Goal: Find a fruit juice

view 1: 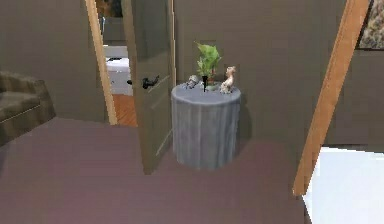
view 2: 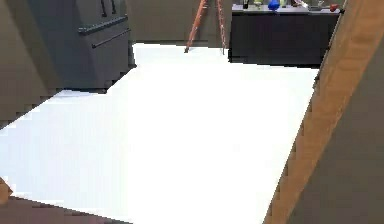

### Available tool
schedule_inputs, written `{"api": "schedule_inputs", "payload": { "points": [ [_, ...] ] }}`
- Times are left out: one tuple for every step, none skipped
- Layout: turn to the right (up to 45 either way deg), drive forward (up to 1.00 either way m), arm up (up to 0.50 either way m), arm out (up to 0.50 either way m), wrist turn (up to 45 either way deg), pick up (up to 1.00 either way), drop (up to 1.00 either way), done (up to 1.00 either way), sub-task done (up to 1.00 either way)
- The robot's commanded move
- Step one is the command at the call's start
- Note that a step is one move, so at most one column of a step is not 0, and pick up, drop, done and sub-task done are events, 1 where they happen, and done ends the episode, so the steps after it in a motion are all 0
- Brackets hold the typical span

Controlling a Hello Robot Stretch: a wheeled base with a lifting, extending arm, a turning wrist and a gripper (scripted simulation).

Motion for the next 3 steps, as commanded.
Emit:
{"api": "schedule_inputs", "payload": {
  "points": [
    [45.0, 0.00, 0.00, 0.00, 0.0, 0.00, 0.00, 0.00, 0.00],
    [36.0, 0.00, 0.00, 0.00, 0.0, 0.00, 0.00, 0.00, 0.00],
    [0.0, 1.00, 0.00, 0.00, 0.0, 0.00, 0.00, 0.00, 0.00]
  ]
}}
